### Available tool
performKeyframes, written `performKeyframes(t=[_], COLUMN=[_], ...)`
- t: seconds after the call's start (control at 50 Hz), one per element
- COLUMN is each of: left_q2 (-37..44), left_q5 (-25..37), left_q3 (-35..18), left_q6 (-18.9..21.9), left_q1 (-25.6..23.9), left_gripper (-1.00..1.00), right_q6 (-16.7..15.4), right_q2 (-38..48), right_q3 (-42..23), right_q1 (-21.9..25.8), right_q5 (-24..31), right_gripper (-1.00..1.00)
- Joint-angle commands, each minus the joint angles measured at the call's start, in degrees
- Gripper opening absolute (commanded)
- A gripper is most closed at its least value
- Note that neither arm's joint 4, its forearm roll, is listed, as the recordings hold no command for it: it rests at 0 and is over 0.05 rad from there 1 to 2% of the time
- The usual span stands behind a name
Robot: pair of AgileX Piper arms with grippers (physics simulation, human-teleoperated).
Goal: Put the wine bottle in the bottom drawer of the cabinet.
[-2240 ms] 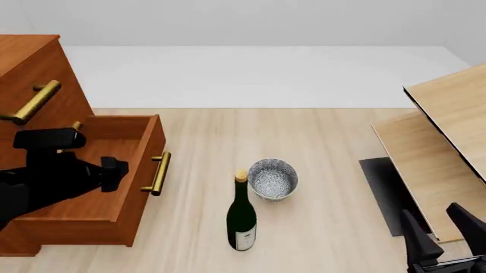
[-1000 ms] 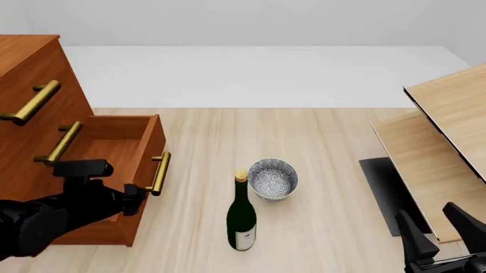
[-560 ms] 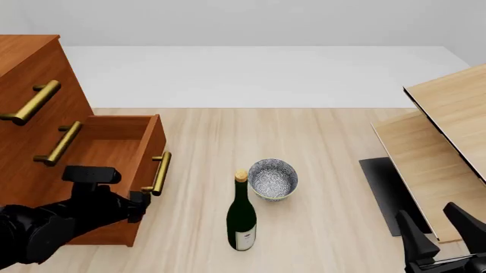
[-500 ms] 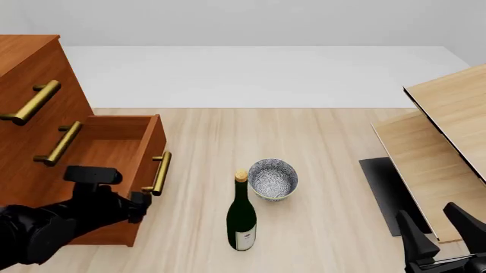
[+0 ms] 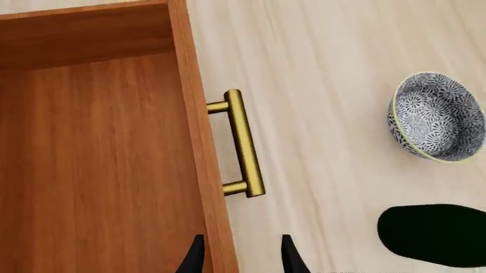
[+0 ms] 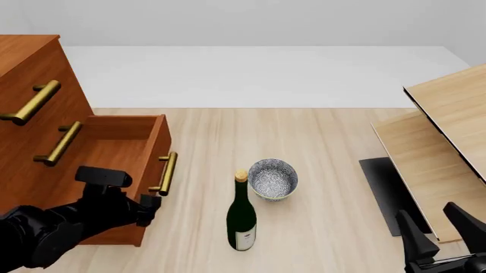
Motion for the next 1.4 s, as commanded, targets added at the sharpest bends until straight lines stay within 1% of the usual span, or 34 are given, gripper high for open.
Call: performKeyframes(t=[0.02,0.4,0.44,0.48,0.66,0.68,0.72,0.76,0.9,0.94,0.96,1.04,1.12,1.14,1.18,1.26,1.34,1.36,1.4], left_q2=[0.8,-1.0,-1.1,-1.0,-2.8,-3.2,-3.6,-4.1,-4.9,-5.1,-5.3,-6.1,-8.5,-8.5,-9.5,-11.4,-12.9,-13.5,-13.9], left_q5=[0.4,2.4,2.6,2.5,4.1,4.3,4.7,5.0,5.6,5.8,6.1,7.2,10.1,10.5,12.1,15.1,17.1,17.6,18.4], left_q3=[1.3,-0.2,-0.3,-0.3,-0.6,-0.6,-0.8,-0.7,-0.9,-1.1,-1.1,-1.7,-3.5,-3.7,-4.8,-6.7,-8.0,-8.5,-9.1], left_q6=[-1.1,-4.0,-3.3,-4.0,-4.0,-4.8,-4.4,-5.1,-5.5,-4.8,-5.5,-4.4,-1.2,-1.7,0.5,0.4,1.4,2.7,2.0], left_q1=[-2.3,-6.4,-6.4,-6.5,-6.8,-7.4,-7.5,-8.3,-9.2,-9.2,-9.8,-9.8,-9.0,-9.0,-8.4,-8.5,-8.4,-8.1,-8.1], left_gripper=[1.0,1.0,1.0,1.0,1.0,1.0,1.0,1.0,1.0,1.0,1.0,1.0,1.0,1.0,1.0,1.0,1.0,1.0,1.0], right_q6=[0.1,0.0,-0.1,0.0,-0.1,-0.1,-0.1,-0.2,-0.2,-0.2,-0.3,-0.2,-0.3,-0.3,-0.3,-0.3,-0.3,-0.3,-0.3], right_q2=[-0.3,-0.8,-1.0,-0.8,-0.5,-0.4,-0.5,-0.3,-0.3,-0.1,0.1,0.0,0.1,0.1,0.1,0.2,0.4,0.3,0.0], right_q3=[0.0,0.0,0.0,0.0,0.0,0.0,0.0,0.0,0.0,0.0,0.0,0.0,0.0,0.0,0.0,0.0,0.0,0.0,0.0], right_q1=[-0.1,0.0,-0.1,-0.1,0.1,0.1,0.1,0.1,0.2,0.2,0.2,0.2,0.2,0.3,0.3,0.4,0.5,0.5,0.6], right_q5=[0.3,0.8,1.0,0.9,0.5,0.4,0.5,0.3,0.3,0.1,0.0,0.1,0.0,0.0,-0.1,-0.2,-0.5,-0.4,0.0], right_gripper=[1.0,1.0,1.0,1.0,1.0,1.0,1.0,1.0,1.0,1.0,1.0,1.0,1.0,1.0,1.0,1.0,1.0,1.0,1.0])
